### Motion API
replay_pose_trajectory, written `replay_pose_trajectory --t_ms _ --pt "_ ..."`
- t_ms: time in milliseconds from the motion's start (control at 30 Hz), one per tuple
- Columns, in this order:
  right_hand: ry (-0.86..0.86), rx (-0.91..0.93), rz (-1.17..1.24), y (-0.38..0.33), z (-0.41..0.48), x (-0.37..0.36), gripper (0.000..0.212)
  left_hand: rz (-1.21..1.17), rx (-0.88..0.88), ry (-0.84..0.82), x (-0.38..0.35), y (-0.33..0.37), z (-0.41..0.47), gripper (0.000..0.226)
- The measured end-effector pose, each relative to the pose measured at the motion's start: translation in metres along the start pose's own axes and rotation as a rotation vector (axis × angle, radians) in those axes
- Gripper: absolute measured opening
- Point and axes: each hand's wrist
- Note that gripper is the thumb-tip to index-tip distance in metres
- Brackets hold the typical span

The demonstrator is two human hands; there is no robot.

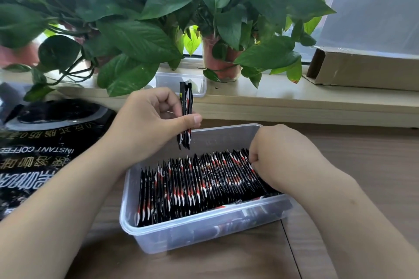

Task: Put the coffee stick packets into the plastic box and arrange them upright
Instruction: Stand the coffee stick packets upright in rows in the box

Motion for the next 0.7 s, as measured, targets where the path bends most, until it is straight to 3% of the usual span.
replay_pose_trajectory --t_ms 67,133,233,333,467,700 --pt "-0.029 0.028 0.040 0.005 0.001 -0.002 0.028 -0.014 -0.002 -0.019 0.000 0.002 -0.001 0.053" --pt "0.006 0.054 0.196 0.010 0.000 0.007 0.021 -0.058 -0.003 -0.030 -0.001 0.008 -0.002 0.045" --pt "0.254 0.128 0.654 0.006 -0.006 0.020 0.009 -0.137 0.013 -0.088 -0.003 0.016 -0.005 0.039" --pt "0.200 0.273 1.040 -0.010 -0.014 0.024 0.006 -0.195 0.002 -0.147 -0.007 0.019 -0.008 0.026" --pt "0.154 0.356 1.097 -0.017 -0.013 0.021 0.020 -0.309 0.095 -0.140 -0.011 0.023 -0.010 0.025" --pt "0.098 0.310 1.136 -0.016 -0.011 0.017 0.012 -0.300 0.157 -0.184 -0.013 0.025 -0.012 0.024"
Point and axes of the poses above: each hand's wrist, its own z-axis towards the middle knuckle, its own x-axis out of the back of the hand, y = z × x, and after that the axes turned 1 degree about -z, right-handed
